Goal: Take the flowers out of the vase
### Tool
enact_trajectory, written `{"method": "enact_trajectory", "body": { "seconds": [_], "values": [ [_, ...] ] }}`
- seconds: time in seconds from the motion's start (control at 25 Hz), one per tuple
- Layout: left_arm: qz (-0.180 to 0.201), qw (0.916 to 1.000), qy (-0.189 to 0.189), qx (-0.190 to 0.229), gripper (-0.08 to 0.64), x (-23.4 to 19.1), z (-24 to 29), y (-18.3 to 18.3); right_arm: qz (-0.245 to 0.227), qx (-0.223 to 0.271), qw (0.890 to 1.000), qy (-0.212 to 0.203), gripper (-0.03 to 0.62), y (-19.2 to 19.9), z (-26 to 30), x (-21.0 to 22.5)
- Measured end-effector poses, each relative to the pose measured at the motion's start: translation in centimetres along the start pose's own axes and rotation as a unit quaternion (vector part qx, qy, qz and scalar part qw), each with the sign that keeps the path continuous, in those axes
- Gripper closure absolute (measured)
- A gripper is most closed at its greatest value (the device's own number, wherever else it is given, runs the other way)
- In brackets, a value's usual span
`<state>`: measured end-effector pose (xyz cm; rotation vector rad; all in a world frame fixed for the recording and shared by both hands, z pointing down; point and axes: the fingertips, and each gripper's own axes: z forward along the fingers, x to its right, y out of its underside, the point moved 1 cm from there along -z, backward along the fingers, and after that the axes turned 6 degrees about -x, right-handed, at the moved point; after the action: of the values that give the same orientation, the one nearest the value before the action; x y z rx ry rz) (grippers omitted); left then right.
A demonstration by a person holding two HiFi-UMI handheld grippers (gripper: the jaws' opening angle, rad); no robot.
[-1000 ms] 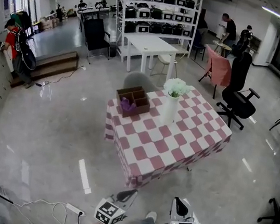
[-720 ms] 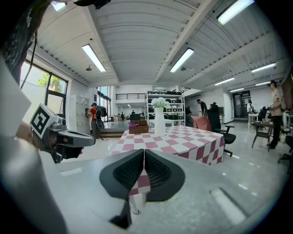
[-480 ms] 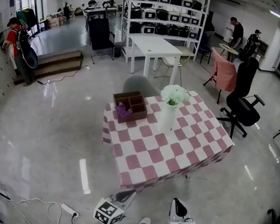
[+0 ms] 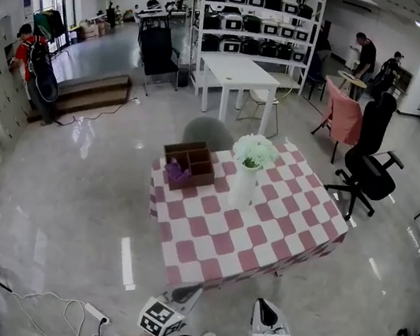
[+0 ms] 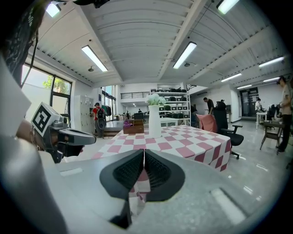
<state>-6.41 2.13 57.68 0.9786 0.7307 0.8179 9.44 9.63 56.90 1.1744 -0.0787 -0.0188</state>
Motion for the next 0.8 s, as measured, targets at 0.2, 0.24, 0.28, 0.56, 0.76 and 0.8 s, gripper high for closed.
{"method": "enact_trajectory", "body": {
  "seconds": [0.2,0.24,0.28,0.56,0.76,0.8],
  "values": [
    [-0.019,0.9998,0.001,0.010,0.548,0.5,2.4,-1.1,0.000,0.003,1.000,-0.007,0.584,-0.3,0.9,2.3],
    [-0.019,0.9998,0.000,0.010,0.548,0.6,2.8,-1.2,0.003,0.002,1.000,-0.005,0.584,-0.4,1.0,2.7],
    [-0.016,0.9998,-0.001,0.009,0.548,0.7,3.1,-1.3,0.004,0.001,1.000,-0.005,0.584,-0.5,1.1,3.0],
    [-0.014,0.9998,-0.009,0.009,0.548,1.2,5.1,-1.7,0.005,0.004,1.000,-0.011,0.584,-0.4,1.8,5.1],
    [-0.014,0.9998,-0.008,0.008,0.548,1.3,5.9,-1.8,0.005,0.005,1.000,-0.012,0.584,-0.2,1.9,5.7],
    [-0.013,0.9998,-0.008,0.009,0.548,1.3,6.0,-1.9,0.006,0.006,1.000,-0.012,0.584,-0.2,1.9,5.9]
  ]
}}
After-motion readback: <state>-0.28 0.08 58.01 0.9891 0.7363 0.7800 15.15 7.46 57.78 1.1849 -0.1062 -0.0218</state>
